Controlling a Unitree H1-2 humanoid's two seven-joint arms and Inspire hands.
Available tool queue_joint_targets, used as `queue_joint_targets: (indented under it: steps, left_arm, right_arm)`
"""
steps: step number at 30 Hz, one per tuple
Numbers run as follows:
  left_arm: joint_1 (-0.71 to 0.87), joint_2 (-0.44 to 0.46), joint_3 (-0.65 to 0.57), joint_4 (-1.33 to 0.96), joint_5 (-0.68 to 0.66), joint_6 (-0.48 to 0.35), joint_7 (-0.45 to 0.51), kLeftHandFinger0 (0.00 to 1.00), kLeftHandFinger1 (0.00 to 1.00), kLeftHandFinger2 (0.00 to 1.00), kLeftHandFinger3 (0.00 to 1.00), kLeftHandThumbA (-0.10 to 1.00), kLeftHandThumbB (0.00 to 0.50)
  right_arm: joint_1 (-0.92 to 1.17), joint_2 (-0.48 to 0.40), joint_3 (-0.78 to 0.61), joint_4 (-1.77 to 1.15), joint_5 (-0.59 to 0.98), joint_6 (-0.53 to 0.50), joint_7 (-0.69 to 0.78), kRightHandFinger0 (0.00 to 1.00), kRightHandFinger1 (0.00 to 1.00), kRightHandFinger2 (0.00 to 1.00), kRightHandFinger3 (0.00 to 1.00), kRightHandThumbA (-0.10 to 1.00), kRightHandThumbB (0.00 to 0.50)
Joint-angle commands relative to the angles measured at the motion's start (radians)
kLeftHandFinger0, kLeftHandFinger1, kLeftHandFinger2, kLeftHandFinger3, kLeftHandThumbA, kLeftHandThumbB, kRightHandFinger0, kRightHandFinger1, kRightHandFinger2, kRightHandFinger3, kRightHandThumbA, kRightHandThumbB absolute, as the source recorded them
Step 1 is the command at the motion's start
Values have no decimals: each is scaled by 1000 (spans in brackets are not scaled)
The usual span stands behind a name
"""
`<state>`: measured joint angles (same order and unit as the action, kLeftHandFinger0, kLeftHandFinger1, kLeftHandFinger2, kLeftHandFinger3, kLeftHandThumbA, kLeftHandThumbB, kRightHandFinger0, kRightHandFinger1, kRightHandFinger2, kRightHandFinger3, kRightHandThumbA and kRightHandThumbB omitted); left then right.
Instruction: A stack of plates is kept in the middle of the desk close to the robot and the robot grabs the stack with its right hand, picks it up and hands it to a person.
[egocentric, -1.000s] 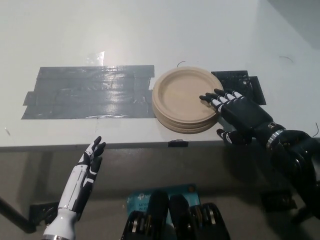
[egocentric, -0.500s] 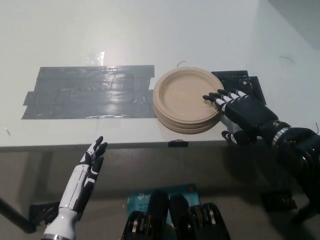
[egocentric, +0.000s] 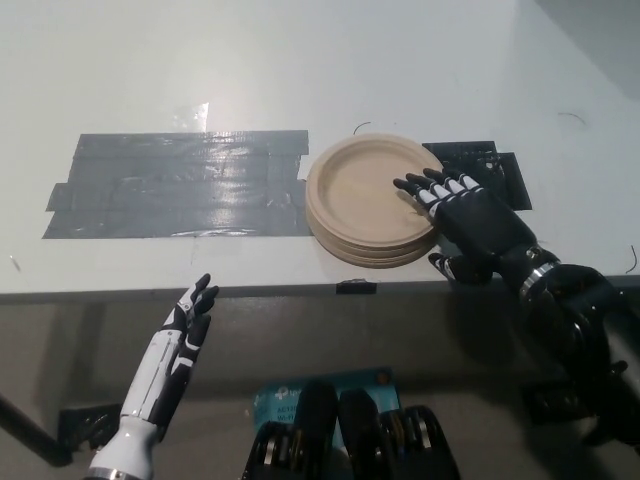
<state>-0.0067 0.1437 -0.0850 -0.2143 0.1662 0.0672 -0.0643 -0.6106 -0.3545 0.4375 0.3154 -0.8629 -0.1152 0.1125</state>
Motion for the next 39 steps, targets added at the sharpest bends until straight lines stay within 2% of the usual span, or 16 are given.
queue_joint_targets:
  steps: [1, 14, 18, 20, 21, 22, 23, 24, 25, 26, 27, 32, 34, 36, 37, 39]
  left_arm:
    - [-4, 12, -1, -18, 7, -9, -11, 1000, 1000, 1000, 1000, 1000, 0]
    - [-11, 11, -1, -19, 6, -4, -15, 1000, 1000, 1000, 1000, 1000, 0]
    - [-16, 12, -1, -16, 1, -4, -18, 1000, 1000, 1000, 1000, 1000, 0]
    - [-19, 13, -1, -18, 4, 1, -17, 1000, 1000, 1000, 1000, 1000, 0]
    - [-21, 13, -1, -17, 5, 1, -17, 1000, 1000, 1000, 1000, 1000, 0]
    - [-21, 13, -1, -16, 4, -1, -17, 1000, 1000, 1000, 1000, 1000, 0]
    - [-20, 12, -1, -15, 3, -2, -17, 1000, 1000, 1000, 1000, 1000, 0]
    - [-21, 13, -3, -14, 5, -2, -17, 1000, 1000, 1000, 1000, 1000, 0]
    - [-23, 14, -4, -14, 9, -2, -17, 1000, 1000, 1000, 1000, 1000, 0]
    - [-25, 15, -6, -13, 13, -3, -16, 1000, 1000, 1000, 1000, 1000, 0]
    - [-28, 15, -8, -14, 13, -1, -17, 1000, 1000, 1000, 1000, 1000, 0]
    - [-40, 13, -4, -17, -4, 5, -21, 1000, 1000, 1000, 1000, 1000, 0]
    - [-40, 14, -5, -14, -6, -2, -21, 1000, 1000, 1000, 1000, 1000, 0]
    - [-39, 16, -5, -14, -7, -4, -23, 1000, 1000, 1000, 1000, 1000, 0]
    - [-37, 17, -5, -17, -9, -2, -25, 1000, 1000, 1000, 1000, 1000, 0]
    - [-35, 19, -5, -23, -8, 6, -27, 1000, 1000, 1000, 1000, 1000, 0]
  right_arm:
    - [-56, 9, 5, 16, -36, -27, -80, 1000, 1000, 1000, 1000, 1000, 500]
    - [-92, 29, 33, 86, -54, -30, -106, 1000, 1000, 1000, 1000, 1000, 500]
    - [-114, 35, 50, 133, -49, -42, -93, 1000, 1000, 1000, 1000, 897, 500]
    - [-139, 47, 66, 197, -53, -66, -118, 1000, 1000, 1000, 1000, 718, 500]
    - [-167, 62, 88, 276, -79, -102, -203, 1000, 1000, 1000, 1000, 477, 449]
    - [-188, 71, 118, 344, -120, -129, -313, 563, 624, 713, 836, 10, 358]
    - [-198, 74, 134, 374, -143, -139, -369, 563, 624, 713, 836, 10, 358]
    - [-222, 89, 178, 466, -206, -130, -537, 95, 236, 423, 490, -96, 359]
    - [-231, 97, 194, 503, -227, -113, -592, 19, 71, 268, 438, -99, 348]
    - [-246, 110, 215, 561, -246, -98, -663, 4, 14, 225, 312, -100, 331]
    - [-256, 119, 224, 604, -244, -104, -705, 0, 1, 218, 318, -100, 302]
    - [-268, 129, 226, 672, -209, -174, -807, 0, 16, 436, 214, -100, 270]
    - [-265, 130, 226, 679, -201, -186, -834, 0, 32, 510, 262, -100, 246]
    - [-264, 129, 229, 684, -203, -192, -878, 0, 38, 529, 351, -100, 259]
    - [-258, 124, 226, 672, -203, -198, -915, 0, 25, 507, 490, -100, 280]
    - [-258, 118, 227, 666, -207, -201, -972, 0, 0, 382, 605, -100, 320]
